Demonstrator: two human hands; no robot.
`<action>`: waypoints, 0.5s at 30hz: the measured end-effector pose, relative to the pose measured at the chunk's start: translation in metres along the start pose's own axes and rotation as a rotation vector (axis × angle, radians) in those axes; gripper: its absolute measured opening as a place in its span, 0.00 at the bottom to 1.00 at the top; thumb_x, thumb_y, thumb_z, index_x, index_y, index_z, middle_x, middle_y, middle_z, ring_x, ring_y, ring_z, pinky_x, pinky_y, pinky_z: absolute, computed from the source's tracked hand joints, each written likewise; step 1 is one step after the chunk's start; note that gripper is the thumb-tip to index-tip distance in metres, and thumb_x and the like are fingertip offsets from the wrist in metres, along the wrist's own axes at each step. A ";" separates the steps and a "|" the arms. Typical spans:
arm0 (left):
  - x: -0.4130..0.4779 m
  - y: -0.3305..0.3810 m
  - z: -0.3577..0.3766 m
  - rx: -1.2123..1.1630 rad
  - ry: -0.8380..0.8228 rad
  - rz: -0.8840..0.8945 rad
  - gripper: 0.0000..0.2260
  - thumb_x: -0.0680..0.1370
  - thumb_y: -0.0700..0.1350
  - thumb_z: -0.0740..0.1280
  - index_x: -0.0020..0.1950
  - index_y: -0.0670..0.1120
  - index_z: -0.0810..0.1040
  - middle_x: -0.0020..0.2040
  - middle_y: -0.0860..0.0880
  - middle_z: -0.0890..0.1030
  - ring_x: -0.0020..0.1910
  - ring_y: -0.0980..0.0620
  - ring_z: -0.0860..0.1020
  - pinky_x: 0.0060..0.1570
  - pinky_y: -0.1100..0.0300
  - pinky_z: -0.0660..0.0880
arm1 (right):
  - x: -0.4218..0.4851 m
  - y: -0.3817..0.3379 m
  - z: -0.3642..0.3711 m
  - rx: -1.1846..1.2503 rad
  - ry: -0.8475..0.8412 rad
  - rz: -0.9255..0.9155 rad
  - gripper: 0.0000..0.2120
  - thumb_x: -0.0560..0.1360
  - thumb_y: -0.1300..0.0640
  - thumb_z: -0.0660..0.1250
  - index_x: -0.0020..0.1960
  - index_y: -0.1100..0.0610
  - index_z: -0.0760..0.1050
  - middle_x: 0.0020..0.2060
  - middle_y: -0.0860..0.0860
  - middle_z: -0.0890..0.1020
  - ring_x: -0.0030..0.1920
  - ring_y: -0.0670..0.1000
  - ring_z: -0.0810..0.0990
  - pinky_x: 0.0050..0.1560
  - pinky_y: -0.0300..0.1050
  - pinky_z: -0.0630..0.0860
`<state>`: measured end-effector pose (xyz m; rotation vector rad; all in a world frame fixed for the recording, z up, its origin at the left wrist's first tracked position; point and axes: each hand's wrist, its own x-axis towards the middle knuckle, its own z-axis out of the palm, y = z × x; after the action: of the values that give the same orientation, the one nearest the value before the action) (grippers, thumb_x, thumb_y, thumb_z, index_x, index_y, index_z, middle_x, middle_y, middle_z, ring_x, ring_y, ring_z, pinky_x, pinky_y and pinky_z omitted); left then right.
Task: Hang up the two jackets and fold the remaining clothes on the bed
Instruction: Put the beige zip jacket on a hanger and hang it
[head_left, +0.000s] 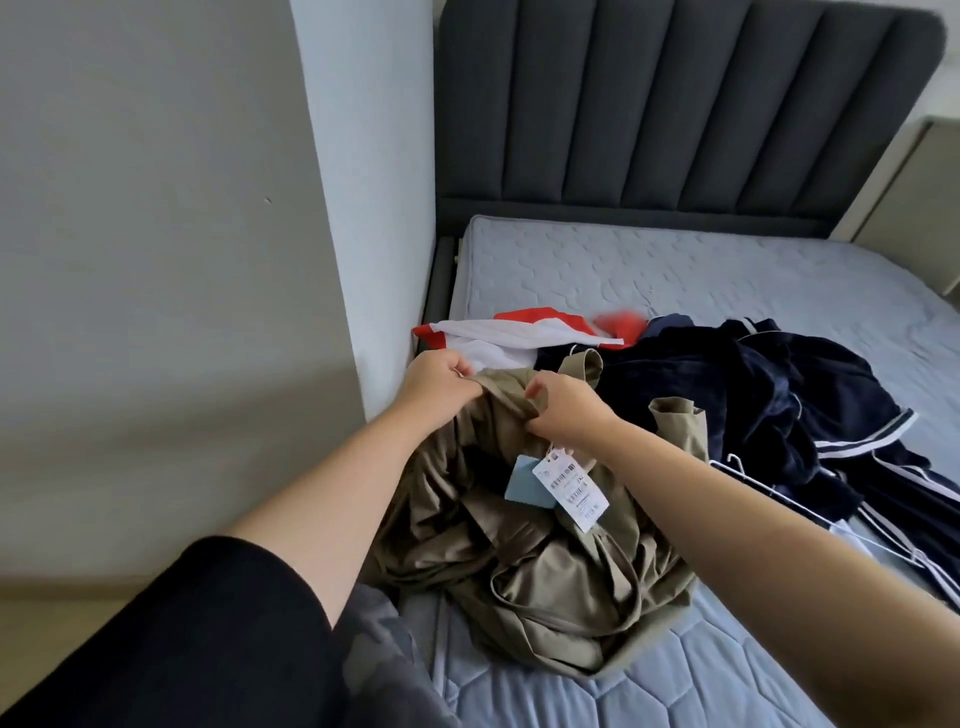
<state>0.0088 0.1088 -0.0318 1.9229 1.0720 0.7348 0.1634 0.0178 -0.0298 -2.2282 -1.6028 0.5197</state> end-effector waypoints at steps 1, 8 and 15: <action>-0.002 0.009 -0.004 0.028 -0.018 0.037 0.06 0.71 0.42 0.71 0.34 0.47 0.77 0.32 0.52 0.76 0.33 0.57 0.72 0.33 0.67 0.67 | -0.001 -0.003 -0.004 -0.052 -0.021 0.013 0.02 0.70 0.62 0.65 0.43 0.59 0.73 0.32 0.51 0.75 0.34 0.55 0.80 0.26 0.41 0.73; -0.015 0.069 -0.050 0.308 -0.052 0.183 0.12 0.69 0.33 0.63 0.37 0.51 0.75 0.39 0.52 0.76 0.39 0.54 0.73 0.35 0.63 0.68 | -0.009 -0.024 -0.061 -0.228 0.429 0.117 0.06 0.70 0.61 0.63 0.36 0.60 0.69 0.30 0.52 0.71 0.32 0.54 0.71 0.28 0.39 0.62; -0.030 0.112 -0.101 0.628 0.322 0.258 0.14 0.69 0.30 0.58 0.42 0.49 0.74 0.37 0.51 0.73 0.38 0.48 0.71 0.28 0.63 0.60 | -0.028 -0.044 -0.113 -0.185 0.615 0.135 0.11 0.69 0.68 0.60 0.30 0.58 0.63 0.28 0.53 0.69 0.28 0.54 0.68 0.30 0.41 0.64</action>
<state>-0.0376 0.0824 0.1123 2.5722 1.3833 0.9522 0.1741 -0.0026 0.0925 -2.3189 -1.2172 -0.2817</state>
